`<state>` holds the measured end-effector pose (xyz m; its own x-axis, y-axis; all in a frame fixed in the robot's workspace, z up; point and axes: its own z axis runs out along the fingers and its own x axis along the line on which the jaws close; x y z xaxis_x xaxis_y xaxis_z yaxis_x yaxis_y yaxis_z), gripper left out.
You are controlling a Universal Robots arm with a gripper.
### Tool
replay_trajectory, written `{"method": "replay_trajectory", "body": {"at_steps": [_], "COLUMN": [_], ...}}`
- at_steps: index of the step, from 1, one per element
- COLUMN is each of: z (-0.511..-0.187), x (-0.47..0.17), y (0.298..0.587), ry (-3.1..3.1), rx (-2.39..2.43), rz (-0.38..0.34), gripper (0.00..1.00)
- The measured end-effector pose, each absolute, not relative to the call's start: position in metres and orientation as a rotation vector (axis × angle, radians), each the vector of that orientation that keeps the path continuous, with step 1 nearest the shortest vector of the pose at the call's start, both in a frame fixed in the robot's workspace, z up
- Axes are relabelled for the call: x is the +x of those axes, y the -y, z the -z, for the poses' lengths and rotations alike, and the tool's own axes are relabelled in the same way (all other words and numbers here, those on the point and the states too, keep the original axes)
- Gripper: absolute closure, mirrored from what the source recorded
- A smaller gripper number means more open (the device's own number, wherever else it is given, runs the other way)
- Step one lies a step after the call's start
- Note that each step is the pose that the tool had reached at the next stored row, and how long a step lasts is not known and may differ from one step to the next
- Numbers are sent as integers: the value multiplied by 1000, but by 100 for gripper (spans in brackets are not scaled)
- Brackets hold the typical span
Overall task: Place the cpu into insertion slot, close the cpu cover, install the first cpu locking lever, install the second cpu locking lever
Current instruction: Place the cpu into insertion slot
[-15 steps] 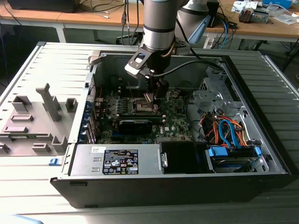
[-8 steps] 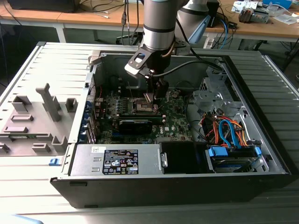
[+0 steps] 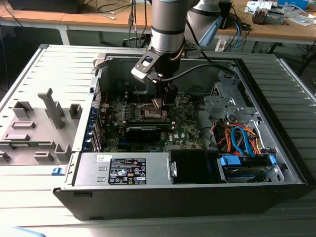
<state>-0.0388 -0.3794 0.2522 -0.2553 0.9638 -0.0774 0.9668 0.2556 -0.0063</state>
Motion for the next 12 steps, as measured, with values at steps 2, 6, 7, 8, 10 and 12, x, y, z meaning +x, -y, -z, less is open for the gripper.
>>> {"method": "replay_trajectory", "body": {"at_steps": [2,6,7,8,10,12], "z": [-252,-252,-252,-252,-252,-252], "x": [-39,-39,-39,-39,-39,-39], "y": [379,379,379,379,379,379], "ry": [-2442,-2439,-2439,-2438,-2436,-2425], "rx": [1882,1885,1886,1887,1890,1905], "rz": [81,81,81,81,81,81], "gripper": [45,45,45,45,45,45]}}
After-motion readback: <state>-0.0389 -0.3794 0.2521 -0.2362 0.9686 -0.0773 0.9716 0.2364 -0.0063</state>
